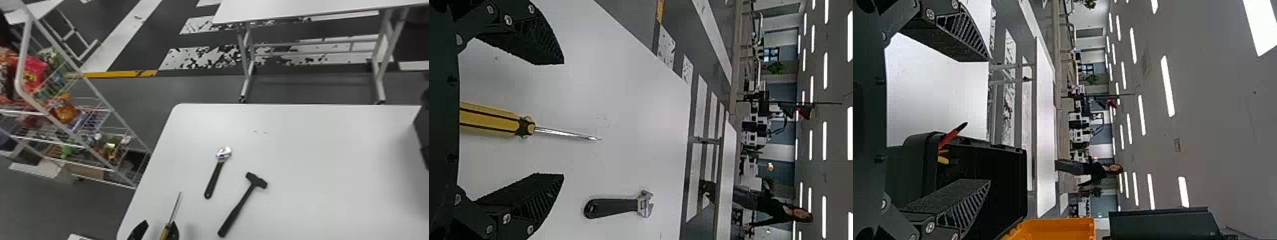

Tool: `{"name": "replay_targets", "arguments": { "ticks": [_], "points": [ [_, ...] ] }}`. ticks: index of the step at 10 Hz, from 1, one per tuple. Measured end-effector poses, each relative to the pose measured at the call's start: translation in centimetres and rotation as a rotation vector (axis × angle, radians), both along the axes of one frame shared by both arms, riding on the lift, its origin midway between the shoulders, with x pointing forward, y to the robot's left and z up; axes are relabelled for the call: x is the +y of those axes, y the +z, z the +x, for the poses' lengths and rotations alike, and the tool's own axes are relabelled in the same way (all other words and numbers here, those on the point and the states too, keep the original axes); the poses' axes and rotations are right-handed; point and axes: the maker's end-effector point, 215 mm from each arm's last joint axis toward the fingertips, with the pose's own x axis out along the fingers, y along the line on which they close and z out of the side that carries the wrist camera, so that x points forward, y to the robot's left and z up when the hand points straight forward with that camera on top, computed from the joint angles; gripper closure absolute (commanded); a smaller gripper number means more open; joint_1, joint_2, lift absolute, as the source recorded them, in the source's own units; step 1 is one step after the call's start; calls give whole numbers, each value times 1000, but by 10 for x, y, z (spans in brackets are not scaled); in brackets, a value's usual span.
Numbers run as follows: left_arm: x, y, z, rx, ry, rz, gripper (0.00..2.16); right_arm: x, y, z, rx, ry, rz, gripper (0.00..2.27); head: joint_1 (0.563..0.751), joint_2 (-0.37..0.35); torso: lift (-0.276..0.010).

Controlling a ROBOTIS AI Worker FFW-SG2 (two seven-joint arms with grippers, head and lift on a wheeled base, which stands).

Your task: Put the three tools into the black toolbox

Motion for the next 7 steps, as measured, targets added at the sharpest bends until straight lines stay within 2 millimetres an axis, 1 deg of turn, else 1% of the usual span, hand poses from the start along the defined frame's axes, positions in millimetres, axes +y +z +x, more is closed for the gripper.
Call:
{"name": "replay_targets", "arguments": {
  "ticks": [2, 3, 4, 5, 6, 7],
  "points": [
    [0, -10, -1, 28, 2, -4, 211, 0, 1, 0, -4, -1, -2, 140, 695, 335, -51],
    [0, -14, -1, 40, 1, -5, 272, 0, 2, -1, -10, -1, -4, 137, 695, 335, -51],
    [0, -15, -1, 43, -2, -2, 404, 0, 3, -1, -13, -2, -4, 137, 695, 335, -51],
    [-1, -16, -1, 46, -5, -2, 421, -1, 3, -1, -16, -4, -3, 137, 695, 332, -51],
    [-2, -18, -1, 52, -8, -5, 832, -1, 4, 0, -18, -5, -3, 137, 695, 327, -51],
    [-3, -21, -2, 63, -10, -5, 994, -1, 4, 0, -20, -6, -4, 134, 695, 325, -51]
  ]
}}
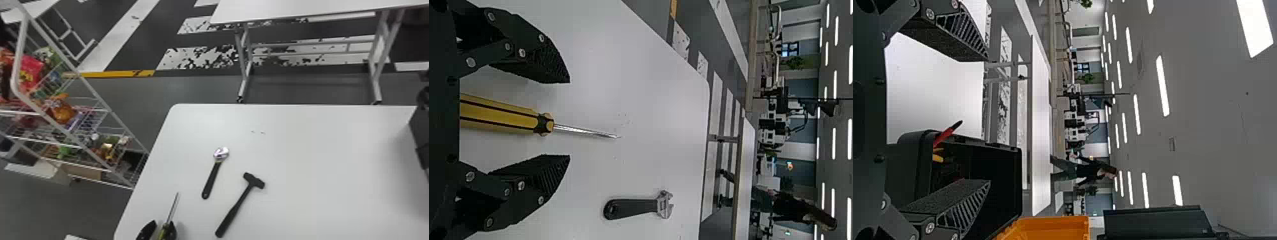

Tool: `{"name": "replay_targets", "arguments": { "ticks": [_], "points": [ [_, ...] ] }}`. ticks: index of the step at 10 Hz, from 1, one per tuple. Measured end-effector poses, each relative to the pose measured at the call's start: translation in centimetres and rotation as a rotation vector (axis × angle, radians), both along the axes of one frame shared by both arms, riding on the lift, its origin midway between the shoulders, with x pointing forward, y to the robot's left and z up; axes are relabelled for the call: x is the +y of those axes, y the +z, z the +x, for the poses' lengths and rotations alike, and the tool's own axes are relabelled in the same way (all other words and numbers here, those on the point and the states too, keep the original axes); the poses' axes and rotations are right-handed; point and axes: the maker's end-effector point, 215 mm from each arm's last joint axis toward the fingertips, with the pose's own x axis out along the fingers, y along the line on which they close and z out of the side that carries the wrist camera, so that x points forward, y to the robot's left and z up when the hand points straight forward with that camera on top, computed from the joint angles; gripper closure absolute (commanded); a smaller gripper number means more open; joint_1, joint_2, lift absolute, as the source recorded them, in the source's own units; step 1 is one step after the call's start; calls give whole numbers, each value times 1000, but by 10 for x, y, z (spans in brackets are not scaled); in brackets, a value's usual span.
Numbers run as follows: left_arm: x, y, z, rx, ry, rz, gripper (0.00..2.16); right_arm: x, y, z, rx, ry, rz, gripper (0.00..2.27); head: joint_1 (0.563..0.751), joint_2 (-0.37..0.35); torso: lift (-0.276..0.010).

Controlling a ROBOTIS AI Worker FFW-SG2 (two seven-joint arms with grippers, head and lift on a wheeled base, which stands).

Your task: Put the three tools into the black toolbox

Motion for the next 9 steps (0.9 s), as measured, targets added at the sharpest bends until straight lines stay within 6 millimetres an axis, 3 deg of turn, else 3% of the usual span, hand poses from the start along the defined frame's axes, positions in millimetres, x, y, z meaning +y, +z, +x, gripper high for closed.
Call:
{"name": "replay_targets", "arguments": {
  "ticks": [1, 2, 3, 6, 9],
  "points": [
    [0, -7, -2, 24, 3, -5, 1048, 0, 1, 0, -3, -1, 0, 134, 695, 323, -51],
    [-1, -13, -4, 48, 3, -15, 1720, 0, 2, 0, -7, 2, 1, 134, 695, 324, -51],
    [0, -18, -5, 68, 8, -21, 1976, 0, 3, 0, -13, 1, 3, 134, 695, 325, -51],
    [-2, -19, -4, 82, 16, -29, 1976, -1, 5, 0, -17, -1, 5, 134, 695, 322, -51],
    [-17, 4, 6, 39, -12, -31, 1976, 11, 8, 3, -26, 19, 13, 134, 695, 301, -51]
  ]
}}
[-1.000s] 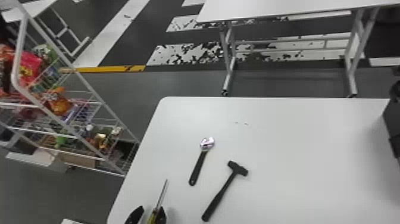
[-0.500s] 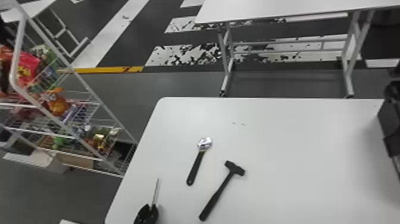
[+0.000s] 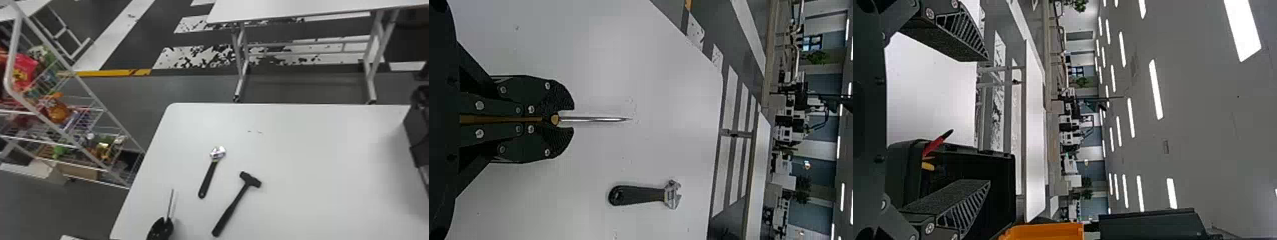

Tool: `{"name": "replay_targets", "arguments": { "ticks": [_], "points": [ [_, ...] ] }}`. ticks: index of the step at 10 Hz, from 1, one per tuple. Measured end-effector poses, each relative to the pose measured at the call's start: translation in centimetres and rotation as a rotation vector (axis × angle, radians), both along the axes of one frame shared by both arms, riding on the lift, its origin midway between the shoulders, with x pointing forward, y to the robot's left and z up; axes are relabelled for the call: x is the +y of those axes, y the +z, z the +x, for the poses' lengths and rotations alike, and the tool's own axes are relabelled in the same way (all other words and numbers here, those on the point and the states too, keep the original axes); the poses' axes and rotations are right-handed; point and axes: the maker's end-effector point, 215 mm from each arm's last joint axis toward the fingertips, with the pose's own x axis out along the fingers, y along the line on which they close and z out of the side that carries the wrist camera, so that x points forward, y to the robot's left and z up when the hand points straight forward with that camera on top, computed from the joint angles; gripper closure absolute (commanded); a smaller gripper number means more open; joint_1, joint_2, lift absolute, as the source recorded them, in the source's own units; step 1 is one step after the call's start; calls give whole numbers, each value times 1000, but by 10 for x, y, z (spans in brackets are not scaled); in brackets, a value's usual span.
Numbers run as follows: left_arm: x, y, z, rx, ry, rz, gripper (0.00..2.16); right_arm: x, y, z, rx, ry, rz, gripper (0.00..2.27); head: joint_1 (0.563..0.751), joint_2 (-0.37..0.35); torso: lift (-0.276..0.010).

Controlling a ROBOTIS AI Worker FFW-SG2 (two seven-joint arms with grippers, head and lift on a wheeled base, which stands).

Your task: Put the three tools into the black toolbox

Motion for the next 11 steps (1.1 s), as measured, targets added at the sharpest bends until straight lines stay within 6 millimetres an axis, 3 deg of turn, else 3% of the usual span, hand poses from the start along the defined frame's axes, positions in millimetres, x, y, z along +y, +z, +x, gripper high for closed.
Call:
{"name": "replay_targets", "arguments": {
  "ticks": [4, 8, 11],
  "points": [
    [-27, 51, 16, -87, -51, -7, 1976, 18, -5, 8, 24, 38, 10, 134, 695, 261, -51],
    [-113, 91, 46, -173, -198, -72, 1976, 64, -34, 54, 239, 160, 136, 134, 695, 135, -51],
    [-153, 98, 56, -192, -283, -79, 1976, 101, -43, 59, 400, 267, 211, 134, 695, 121, -51]
  ]
}}
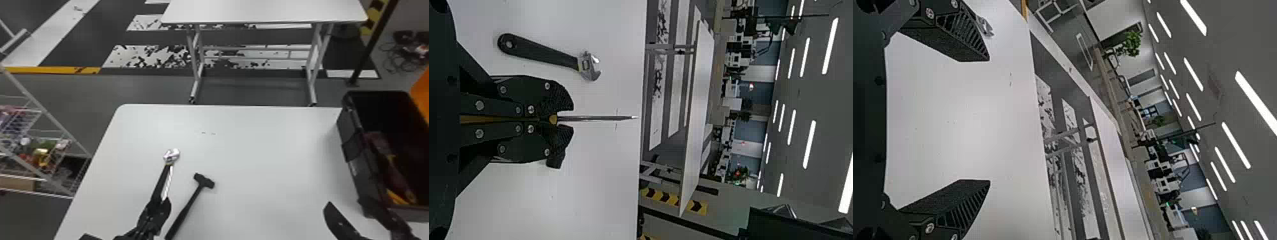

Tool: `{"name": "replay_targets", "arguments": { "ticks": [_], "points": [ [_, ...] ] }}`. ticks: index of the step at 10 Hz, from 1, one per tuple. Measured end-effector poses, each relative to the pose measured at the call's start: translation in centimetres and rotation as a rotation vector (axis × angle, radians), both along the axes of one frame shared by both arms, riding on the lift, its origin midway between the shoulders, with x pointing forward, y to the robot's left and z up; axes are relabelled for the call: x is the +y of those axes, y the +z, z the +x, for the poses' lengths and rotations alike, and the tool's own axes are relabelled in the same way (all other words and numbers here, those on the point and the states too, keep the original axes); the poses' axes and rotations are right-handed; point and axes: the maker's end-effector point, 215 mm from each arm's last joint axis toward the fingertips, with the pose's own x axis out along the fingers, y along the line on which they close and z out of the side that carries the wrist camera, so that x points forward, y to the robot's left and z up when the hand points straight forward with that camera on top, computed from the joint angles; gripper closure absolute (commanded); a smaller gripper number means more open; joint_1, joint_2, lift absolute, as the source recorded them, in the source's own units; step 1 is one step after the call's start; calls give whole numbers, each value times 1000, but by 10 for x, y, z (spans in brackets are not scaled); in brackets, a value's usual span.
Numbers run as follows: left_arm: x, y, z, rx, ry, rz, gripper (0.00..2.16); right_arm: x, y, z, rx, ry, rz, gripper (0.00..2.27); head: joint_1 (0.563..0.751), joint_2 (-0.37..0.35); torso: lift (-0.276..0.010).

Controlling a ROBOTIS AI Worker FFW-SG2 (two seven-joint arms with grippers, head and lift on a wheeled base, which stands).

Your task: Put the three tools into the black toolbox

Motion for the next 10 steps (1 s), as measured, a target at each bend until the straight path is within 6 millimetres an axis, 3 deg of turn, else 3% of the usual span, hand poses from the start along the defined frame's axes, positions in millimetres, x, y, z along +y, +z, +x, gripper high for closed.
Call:
{"name": "replay_targets", "arguments": {
  "ticks": [2, 5, 7, 10],
  "points": [
    [-28, 8, 4, -19, -81, -30, 1976, 9, 6, -1, 22, 26, 12, 134, 695, 99, -51],
    [-88, 18, -5, 24, -316, -262, 1976, 15, 6, -4, 50, 45, 5, 134, 695, -25, -51],
    [-110, 25, -7, 42, -407, -341, 1976, 24, 7, -9, 89, 73, 19, 134, 695, -65, -51],
    [-132, 36, -13, 24, -491, -384, 1976, 58, -3, -26, 223, 149, 70, 137, 695, -50, -51]
  ]
}}
